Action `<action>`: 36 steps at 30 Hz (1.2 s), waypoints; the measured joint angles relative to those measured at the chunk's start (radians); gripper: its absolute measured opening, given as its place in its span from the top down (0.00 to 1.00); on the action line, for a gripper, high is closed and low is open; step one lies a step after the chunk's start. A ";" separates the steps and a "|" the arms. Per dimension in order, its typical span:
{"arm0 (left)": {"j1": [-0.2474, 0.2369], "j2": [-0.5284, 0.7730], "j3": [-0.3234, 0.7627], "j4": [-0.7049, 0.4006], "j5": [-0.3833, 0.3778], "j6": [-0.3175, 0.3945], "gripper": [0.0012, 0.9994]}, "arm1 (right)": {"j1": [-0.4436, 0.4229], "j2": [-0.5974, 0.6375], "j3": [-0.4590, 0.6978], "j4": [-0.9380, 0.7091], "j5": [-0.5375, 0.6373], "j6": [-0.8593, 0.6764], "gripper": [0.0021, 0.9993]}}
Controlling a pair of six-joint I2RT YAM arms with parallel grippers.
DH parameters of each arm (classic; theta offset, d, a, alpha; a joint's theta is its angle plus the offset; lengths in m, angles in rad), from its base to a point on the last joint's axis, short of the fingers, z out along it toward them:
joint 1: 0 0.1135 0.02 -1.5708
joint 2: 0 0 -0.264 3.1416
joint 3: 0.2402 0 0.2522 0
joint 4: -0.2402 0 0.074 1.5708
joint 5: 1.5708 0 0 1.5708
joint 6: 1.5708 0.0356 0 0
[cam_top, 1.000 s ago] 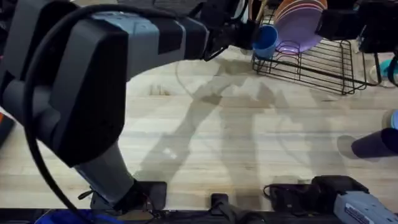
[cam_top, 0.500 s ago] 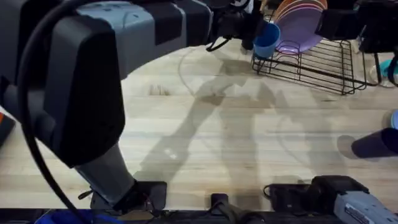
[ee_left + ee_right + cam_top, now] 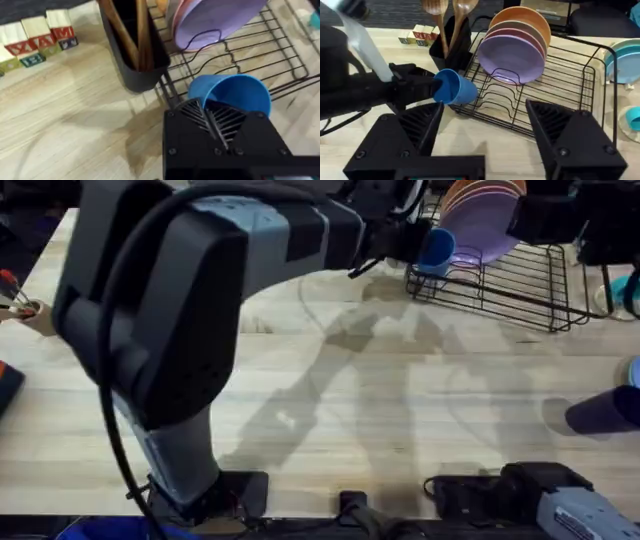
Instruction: Pick up the cup on the table and put them onto the rack.
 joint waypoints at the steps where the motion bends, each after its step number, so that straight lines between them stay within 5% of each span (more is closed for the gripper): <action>1: 0.000 0.006 0.000 0.000 -0.008 0.000 0.96 | 0.000 0.000 0.000 0.000 0.000 0.000 0.00; 14: -0.005 0.023 0.000 0.094 -0.117 0.000 0.96 | 0.000 0.000 0.000 0.000 0.000 0.000 0.00; 36: -0.014 0.066 0.006 0.059 -0.080 -0.012 0.96 | 0.000 0.046 0.001 0.001 0.000 0.000 0.00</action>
